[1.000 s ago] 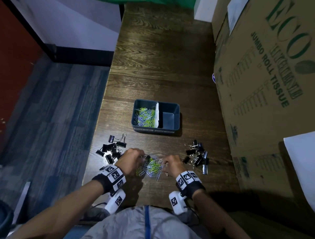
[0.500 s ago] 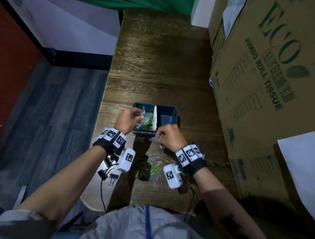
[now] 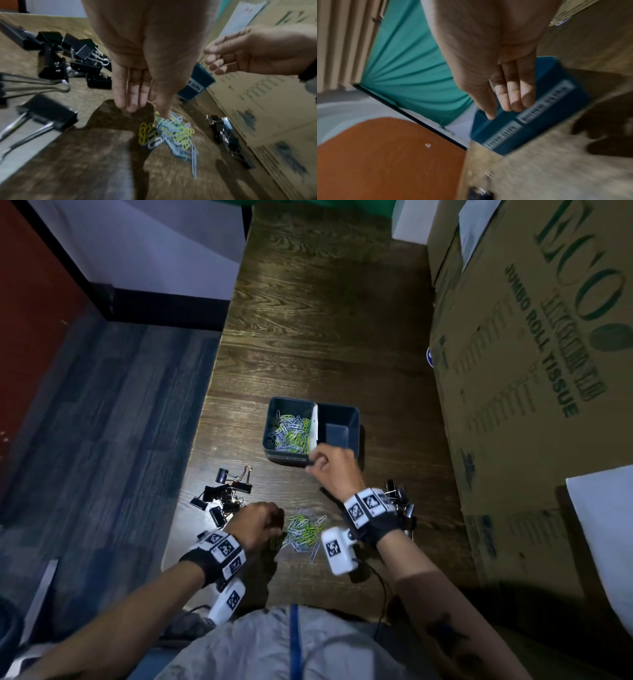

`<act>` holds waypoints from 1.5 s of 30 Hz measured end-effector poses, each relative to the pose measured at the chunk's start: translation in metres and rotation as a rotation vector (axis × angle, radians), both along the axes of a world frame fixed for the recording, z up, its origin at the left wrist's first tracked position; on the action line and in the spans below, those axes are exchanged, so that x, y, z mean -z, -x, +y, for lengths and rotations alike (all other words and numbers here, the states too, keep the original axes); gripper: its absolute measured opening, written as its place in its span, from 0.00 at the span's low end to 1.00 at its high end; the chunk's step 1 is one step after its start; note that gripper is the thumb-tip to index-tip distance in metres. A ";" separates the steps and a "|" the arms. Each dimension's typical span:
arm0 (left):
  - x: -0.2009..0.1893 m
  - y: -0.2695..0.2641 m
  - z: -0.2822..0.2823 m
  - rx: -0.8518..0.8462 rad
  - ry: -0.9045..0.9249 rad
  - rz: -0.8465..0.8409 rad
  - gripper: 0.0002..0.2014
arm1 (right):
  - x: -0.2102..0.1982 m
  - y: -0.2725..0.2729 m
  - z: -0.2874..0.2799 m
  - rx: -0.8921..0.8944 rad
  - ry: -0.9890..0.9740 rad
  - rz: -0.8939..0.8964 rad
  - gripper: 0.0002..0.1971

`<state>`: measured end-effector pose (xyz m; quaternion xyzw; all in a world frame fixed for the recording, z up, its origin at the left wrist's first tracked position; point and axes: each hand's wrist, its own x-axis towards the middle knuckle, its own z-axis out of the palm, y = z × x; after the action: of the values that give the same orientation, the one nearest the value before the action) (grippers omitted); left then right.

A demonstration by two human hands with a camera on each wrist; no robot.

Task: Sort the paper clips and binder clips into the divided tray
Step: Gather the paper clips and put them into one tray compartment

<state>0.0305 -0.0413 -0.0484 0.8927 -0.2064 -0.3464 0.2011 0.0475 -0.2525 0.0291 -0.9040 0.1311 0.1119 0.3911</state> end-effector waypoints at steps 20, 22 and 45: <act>0.021 0.030 -0.016 0.061 0.040 -0.122 0.21 | 0.097 0.097 0.011 -0.277 0.229 0.298 0.42; 0.023 0.030 -0.016 0.087 -0.029 -0.138 0.31 | 0.096 0.098 0.011 -0.325 0.269 0.298 0.49; 0.010 0.022 -0.007 -0.067 0.118 -0.131 0.10 | 0.075 0.097 -0.002 -0.196 0.269 0.262 0.15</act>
<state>0.0082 -0.0488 -0.0587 0.9066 -0.2090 -0.2674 0.2509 -0.0498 -0.2540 -0.0464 -0.9343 0.1060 0.2477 0.2335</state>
